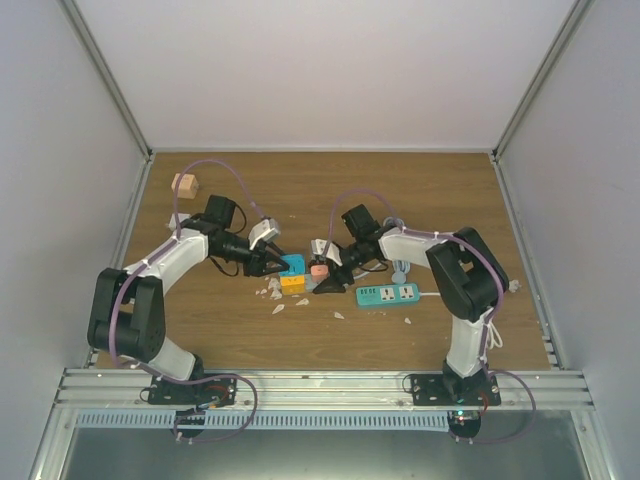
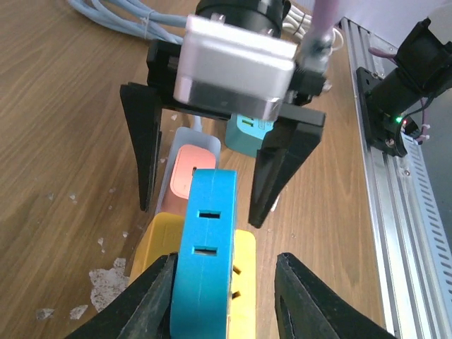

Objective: Pull the plug off the socket

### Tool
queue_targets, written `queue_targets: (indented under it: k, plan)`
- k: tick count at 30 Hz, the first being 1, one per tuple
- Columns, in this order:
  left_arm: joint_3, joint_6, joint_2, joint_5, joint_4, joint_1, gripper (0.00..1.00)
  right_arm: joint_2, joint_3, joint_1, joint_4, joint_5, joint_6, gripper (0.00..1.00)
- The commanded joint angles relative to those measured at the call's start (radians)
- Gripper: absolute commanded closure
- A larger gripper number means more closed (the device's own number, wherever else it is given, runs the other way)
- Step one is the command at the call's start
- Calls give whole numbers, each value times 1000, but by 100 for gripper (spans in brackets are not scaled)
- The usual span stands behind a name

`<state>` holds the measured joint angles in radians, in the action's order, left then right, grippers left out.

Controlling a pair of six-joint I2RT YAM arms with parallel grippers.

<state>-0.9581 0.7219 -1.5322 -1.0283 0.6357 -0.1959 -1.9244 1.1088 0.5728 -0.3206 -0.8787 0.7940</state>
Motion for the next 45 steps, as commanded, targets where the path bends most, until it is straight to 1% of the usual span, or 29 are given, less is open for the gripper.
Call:
queue_targets:
  k: [1, 6, 10, 12, 16, 23, 26, 33, 37, 42, 45]
  plan:
    - [20, 0, 44, 3, -56, -11, 62, 53, 22, 13, 37, -111, -16, 18]
    - [33, -1, 58, 5, -69, -19, 67, 48, 31, 25, 70, -188, -61, 12]
    - [35, -2, 60, 12, -75, -25, 69, 43, 29, 54, 126, -185, -97, 6]
    - [37, -5, 62, 22, -79, -28, 69, 42, 24, 64, 163, -179, -114, 5]
    - [44, -16, 65, 36, -102, -30, 69, 39, 12, 76, 234, -161, -142, 7]
    - [58, -23, 63, 47, -126, -43, 71, 20, 4, 91, 312, -127, -166, 8]
    - [59, -28, 67, 49, -129, -47, 73, 5, 9, 91, 317, -129, -166, 11]
    - [61, -36, 76, 46, -132, -48, 76, 1, -33, 91, 318, -125, -147, 13]
    - [61, -36, 77, 40, -133, -47, 78, -8, -33, 91, 364, -106, -162, 15]
    - [54, -33, 79, 39, -126, -48, 82, -9, -42, 92, 383, -87, -169, 24]
    - [46, -38, 81, 31, -123, -48, 84, -9, -51, 92, 384, -75, -157, 27]
